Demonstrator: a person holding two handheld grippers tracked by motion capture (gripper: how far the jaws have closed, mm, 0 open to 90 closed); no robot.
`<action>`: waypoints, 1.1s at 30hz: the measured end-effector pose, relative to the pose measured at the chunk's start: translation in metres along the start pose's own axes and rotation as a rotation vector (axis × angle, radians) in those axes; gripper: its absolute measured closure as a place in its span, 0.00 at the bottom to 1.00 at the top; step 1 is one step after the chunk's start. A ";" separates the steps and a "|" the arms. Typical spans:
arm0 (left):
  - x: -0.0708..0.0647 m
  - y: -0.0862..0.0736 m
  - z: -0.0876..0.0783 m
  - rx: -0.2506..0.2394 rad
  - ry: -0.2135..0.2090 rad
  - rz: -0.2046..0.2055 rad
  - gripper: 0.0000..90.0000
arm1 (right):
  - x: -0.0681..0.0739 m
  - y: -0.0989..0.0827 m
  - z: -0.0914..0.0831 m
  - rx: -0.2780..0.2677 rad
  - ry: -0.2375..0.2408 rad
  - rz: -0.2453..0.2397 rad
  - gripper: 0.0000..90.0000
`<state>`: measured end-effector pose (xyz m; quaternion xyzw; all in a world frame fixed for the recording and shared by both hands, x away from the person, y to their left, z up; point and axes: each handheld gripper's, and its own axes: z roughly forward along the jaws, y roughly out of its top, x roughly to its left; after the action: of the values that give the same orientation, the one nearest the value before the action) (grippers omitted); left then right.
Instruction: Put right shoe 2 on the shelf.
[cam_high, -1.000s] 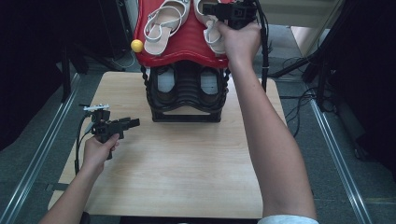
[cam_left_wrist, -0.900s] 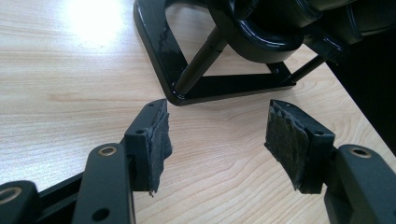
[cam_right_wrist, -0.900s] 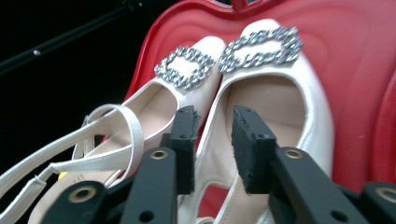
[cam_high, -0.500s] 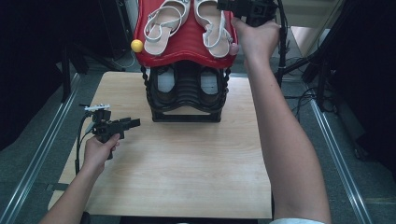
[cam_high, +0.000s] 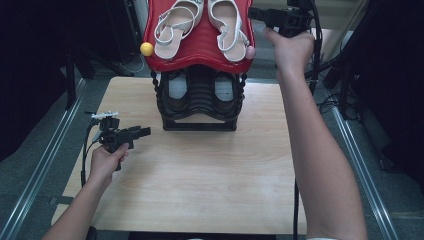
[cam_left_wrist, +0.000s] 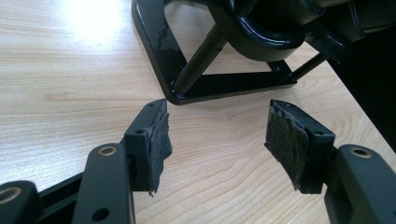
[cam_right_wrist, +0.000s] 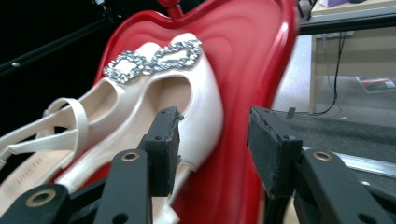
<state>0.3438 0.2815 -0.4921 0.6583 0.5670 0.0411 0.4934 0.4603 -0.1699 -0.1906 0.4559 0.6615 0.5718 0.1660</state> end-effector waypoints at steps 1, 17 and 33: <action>0.000 0.000 0.000 -0.001 0.000 -0.002 0.44 | -0.003 -0.002 -0.001 0.001 -0.003 0.001 0.61; 0.000 0.001 -0.001 -0.009 0.001 -0.007 0.44 | -0.047 -0.045 -0.012 0.024 -0.041 0.038 0.60; 0.003 0.000 0.000 0.002 0.010 -0.008 0.44 | -0.078 -0.115 -0.026 0.055 -0.063 0.069 0.58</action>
<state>0.3450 0.2844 -0.4935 0.6566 0.5719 0.0417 0.4900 0.4354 -0.2395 -0.3109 0.5005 0.6553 0.5443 0.1544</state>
